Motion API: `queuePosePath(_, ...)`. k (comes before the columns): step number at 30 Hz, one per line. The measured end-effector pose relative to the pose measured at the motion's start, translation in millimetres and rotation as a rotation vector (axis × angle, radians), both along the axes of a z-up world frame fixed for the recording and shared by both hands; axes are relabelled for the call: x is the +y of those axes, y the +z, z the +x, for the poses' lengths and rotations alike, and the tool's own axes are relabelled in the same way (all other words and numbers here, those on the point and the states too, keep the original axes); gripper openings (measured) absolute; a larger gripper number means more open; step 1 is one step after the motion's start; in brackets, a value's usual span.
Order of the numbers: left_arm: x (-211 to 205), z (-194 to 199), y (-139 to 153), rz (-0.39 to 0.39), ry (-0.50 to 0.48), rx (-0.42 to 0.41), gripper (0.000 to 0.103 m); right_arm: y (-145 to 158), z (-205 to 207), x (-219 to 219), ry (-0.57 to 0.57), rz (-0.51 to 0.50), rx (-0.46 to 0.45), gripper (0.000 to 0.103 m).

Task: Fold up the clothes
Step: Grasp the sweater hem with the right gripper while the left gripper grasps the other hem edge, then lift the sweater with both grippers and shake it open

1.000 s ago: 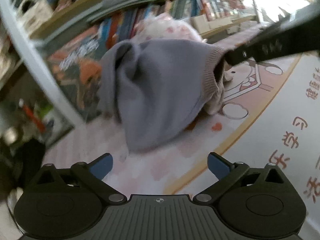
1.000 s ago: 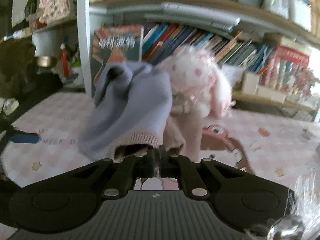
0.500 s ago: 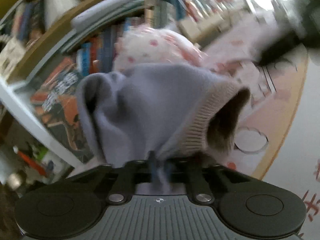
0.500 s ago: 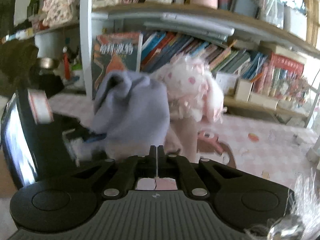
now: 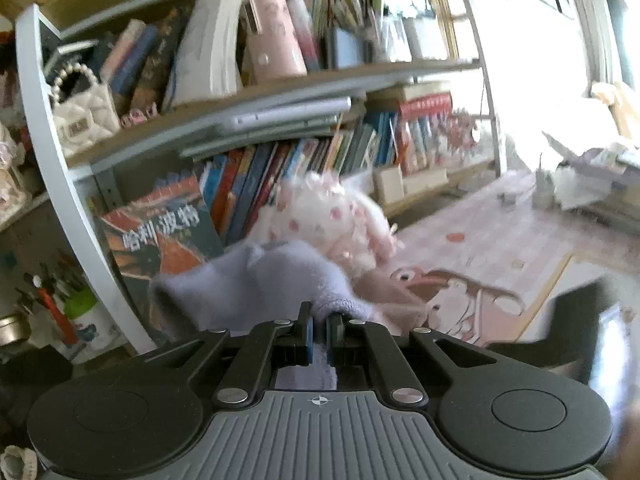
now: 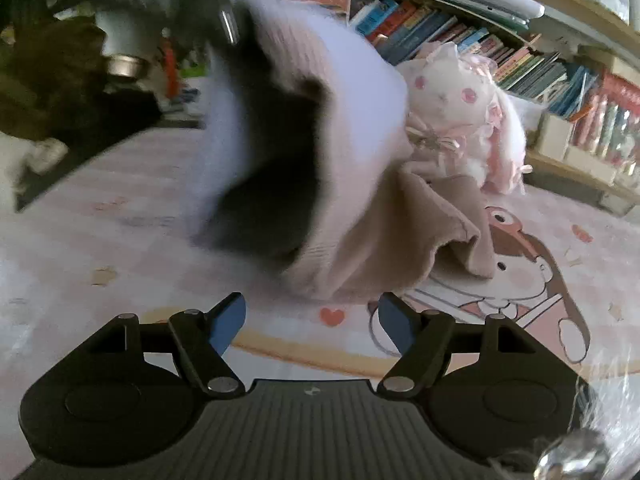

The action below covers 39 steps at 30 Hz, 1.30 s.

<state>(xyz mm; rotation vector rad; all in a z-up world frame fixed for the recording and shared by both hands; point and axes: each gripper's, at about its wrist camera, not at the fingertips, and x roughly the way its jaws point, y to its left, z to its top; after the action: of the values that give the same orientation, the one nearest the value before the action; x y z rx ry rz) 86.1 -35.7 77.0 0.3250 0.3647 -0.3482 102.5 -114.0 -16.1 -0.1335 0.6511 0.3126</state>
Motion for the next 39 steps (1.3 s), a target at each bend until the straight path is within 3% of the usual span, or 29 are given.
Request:
queuePosePath(4,13.2,-16.7,19.7,-0.032,0.027,-0.025,0.006,-5.9,9.6,-0.4,-0.075,0.012,-0.024,0.069)
queuePosePath(7,26.9,-29.8,31.5,-0.051,0.062,-0.045,0.006,-5.9,5.2,-3.7,-0.070,-0.006,-0.048,0.056)
queuePosePath(10,41.1,-42.8,41.8,-0.062,0.098,-0.065,0.006,0.5,-6.7,-12.5,-0.049,0.000,-0.079,0.032)
queuePosePath(11,47.5,-46.9,40.8,-0.043,0.114,-0.070,0.006,5.2,-11.9,-17.4,-0.037,0.014,-0.092,0.016)
queuePosePath(12,54.2,-50.8,39.7,-0.029,0.131,-0.074,0.006,9.8,-17.0,-22.3,-0.026,0.028,-0.105,0.007)
queuePosePath(17,91.6,-71.2,34.4,-0.061,0.201,-0.066,0.006,59.4,-54.9,-47.1,-0.024,0.004,-0.268,0.006)
queuePosePath(20,98.4,-92.5,41.9,-0.077,0.209,-0.120,0.006,105.0,-76.0,-58.2,-0.009,0.004,-0.394,0.006)
queuePosePath(26,104.6,-142.5,103.2,-0.179,0.239,-0.386,0.006,199.4,-122.0,-65.7,0.048,0.022,-0.655,0.006)
queuePosePath(31,103.1,-175.9,160.4,-0.227,0.201,-0.642,0.006,255.4,-155.9,-77.0,0.042,0.047,-0.885,0.006)
queuePosePath(33,98.3,-181.8,176.8,-0.234,0.178,-0.709,0.006,277.6,-169.4,-81.6,0.039,0.057,-0.977,0.006)
queuePosePath(36,90.6,-171.3,184.0,-0.256,0.147,-0.694,0.006,311.0,-189.6,-88.5,0.034,0.073,-1.115,0.006)
queuePosePath(39,85.3,-129.4,165.4,-0.256,0.141,-0.492,0.006,301.7,-166.2,-96.7,0.026,0.057,-0.982,0.006)
